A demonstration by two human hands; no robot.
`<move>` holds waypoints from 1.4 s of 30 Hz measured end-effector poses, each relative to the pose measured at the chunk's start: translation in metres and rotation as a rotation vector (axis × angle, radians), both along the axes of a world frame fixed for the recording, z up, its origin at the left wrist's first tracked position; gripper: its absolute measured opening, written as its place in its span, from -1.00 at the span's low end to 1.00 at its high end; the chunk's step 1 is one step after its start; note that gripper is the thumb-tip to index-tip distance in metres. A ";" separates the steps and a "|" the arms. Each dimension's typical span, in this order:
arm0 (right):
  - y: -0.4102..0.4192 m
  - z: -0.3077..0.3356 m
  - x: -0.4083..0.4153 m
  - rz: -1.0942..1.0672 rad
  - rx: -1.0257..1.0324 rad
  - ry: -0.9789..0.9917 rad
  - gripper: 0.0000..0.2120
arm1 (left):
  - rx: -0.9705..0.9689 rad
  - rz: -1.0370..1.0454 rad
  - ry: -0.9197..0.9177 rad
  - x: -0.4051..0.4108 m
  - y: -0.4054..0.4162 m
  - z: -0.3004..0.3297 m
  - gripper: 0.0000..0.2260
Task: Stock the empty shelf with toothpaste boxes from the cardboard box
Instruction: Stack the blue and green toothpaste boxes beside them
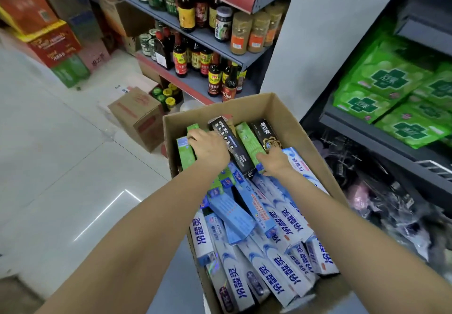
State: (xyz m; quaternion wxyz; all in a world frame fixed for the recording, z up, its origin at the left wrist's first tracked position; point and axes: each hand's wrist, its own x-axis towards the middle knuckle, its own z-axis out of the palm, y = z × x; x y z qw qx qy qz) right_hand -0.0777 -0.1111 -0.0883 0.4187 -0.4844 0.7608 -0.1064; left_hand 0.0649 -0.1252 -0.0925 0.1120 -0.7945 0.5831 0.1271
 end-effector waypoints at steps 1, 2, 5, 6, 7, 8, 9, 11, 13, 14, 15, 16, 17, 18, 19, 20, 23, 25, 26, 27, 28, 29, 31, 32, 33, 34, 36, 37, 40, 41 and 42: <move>0.000 0.002 -0.001 -0.042 0.027 -0.055 -0.73 | -0.001 -0.006 0.014 0.001 0.001 -0.002 -0.44; 0.000 0.002 -0.003 -0.083 0.052 -0.109 -0.66 | 0.000 -0.017 0.029 0.000 0.004 -0.004 -0.44; 0.005 0.007 -0.011 -0.158 0.128 -0.219 -0.60 | -0.012 -0.061 0.066 -0.001 0.013 -0.011 -0.45; 0.008 0.009 -0.012 -0.167 0.170 -0.245 -0.63 | -0.023 -0.088 0.078 -0.002 0.017 -0.013 -0.47; 0.013 0.010 -0.013 -0.173 0.218 -0.283 -0.65 | -0.039 -0.125 0.096 -0.002 0.020 -0.013 -0.50; 0.018 0.009 -0.014 -0.184 0.265 -0.334 -0.65 | -0.059 -0.173 0.115 -0.002 0.022 -0.012 -0.53; 0.024 0.007 -0.015 -0.199 0.308 -0.381 -0.65 | -0.092 -0.229 0.132 -0.002 0.026 -0.009 -0.55; 0.036 0.003 -0.015 -0.237 0.338 -0.478 -0.66 | -0.172 -0.366 0.198 -0.002 0.032 -0.005 -0.67; 0.042 0.000 -0.017 -0.275 0.306 -0.537 -0.64 | -0.123 -0.546 0.339 -0.004 0.041 0.000 -0.78; 0.043 -0.002 -0.019 -0.273 0.282 -0.551 -0.64 | -0.038 -0.656 0.388 -0.004 0.045 0.001 -0.75; 0.045 -0.001 -0.019 -0.252 0.261 -0.538 -0.67 | 0.044 -0.767 0.378 -0.005 0.049 0.001 -0.69; 0.047 0.001 -0.020 -0.226 0.240 -0.528 -0.69 | 0.098 -0.869 0.315 -0.006 0.051 0.000 -0.61; 0.049 0.003 -0.021 -0.205 0.214 -0.510 -0.72 | 0.119 -0.952 0.234 -0.007 0.051 0.000 -0.56; 0.051 0.005 -0.023 -0.197 0.175 -0.502 -0.78 | 0.110 -1.013 0.159 -0.008 0.051 -0.001 -0.53; 0.055 0.007 -0.025 -0.195 0.131 -0.481 -0.86 | 0.089 -1.051 0.095 -0.009 0.051 -0.002 -0.52; 0.060 0.010 -0.028 -0.205 0.087 -0.471 -0.89 | 0.071 -1.079 0.045 -0.012 0.051 -0.004 -0.53; 0.077 0.018 -0.047 -0.279 0.023 -0.553 -0.87 | 0.071 -1.069 0.058 -0.017 0.052 -0.004 -0.53; 0.088 0.024 -0.065 -0.350 -0.027 -0.616 -0.81 | 0.048 -0.943 0.213 -0.017 0.052 -0.003 -0.54; 0.091 0.031 -0.073 -0.392 -0.058 -0.651 -0.82 | 0.036 -0.856 0.311 -0.016 0.052 -0.002 -0.54; 0.092 0.036 -0.081 -0.427 -0.092 -0.684 -0.87 | 0.025 -0.762 0.411 -0.017 0.051 -0.001 -0.53; 0.093 0.043 -0.089 -0.463 -0.114 -0.732 -0.95 | 0.014 -0.672 0.503 -0.019 0.051 0.002 -0.52; 0.093 0.048 -0.098 -0.495 -0.134 -0.779 -0.92 | 0.000 -0.597 0.592 -0.023 0.051 0.006 -0.52; 0.093 0.061 -0.113 -0.566 -0.152 -0.852 -0.77 | -0.049 -0.500 0.767 -0.038 0.051 0.017 -0.59; 0.094 0.068 -0.121 -0.610 -0.162 -0.889 -0.76 | -0.059 -0.450 0.856 -0.048 0.052 0.025 -0.62; 0.097 0.074 -0.129 -0.640 -0.169 -0.929 -0.78 | -0.058 -0.394 0.959 -0.060 0.052 0.033 -0.62; 0.101 0.081 -0.137 -0.638 -0.176 -0.963 -0.81 | -0.053 -0.322 1.067 -0.075 0.053 0.043 -0.61; 0.113 0.094 -0.156 -0.551 -0.198 -0.984 -0.82 | -0.042 -0.133 1.272 -0.110 0.057 0.066 -0.67; 0.119 0.099 -0.168 -0.499 -0.215 -0.986 -0.83 | -0.035 -0.037 1.352 -0.130 0.061 0.080 -0.73; 0.141 0.120 -0.208 -0.395 -0.244 -1.043 -0.75 | 0.005 0.186 1.626 -0.195 0.073 0.118 -0.79; 0.147 0.126 -0.224 -0.376 -0.259 -1.041 -0.76 | 0.014 0.206 1.686 -0.216 0.078 0.130 -0.78; 0.153 0.133 -0.241 -0.364 -0.281 -1.010 -0.79 | 0.006 0.192 1.712 -0.238 0.084 0.141 -0.76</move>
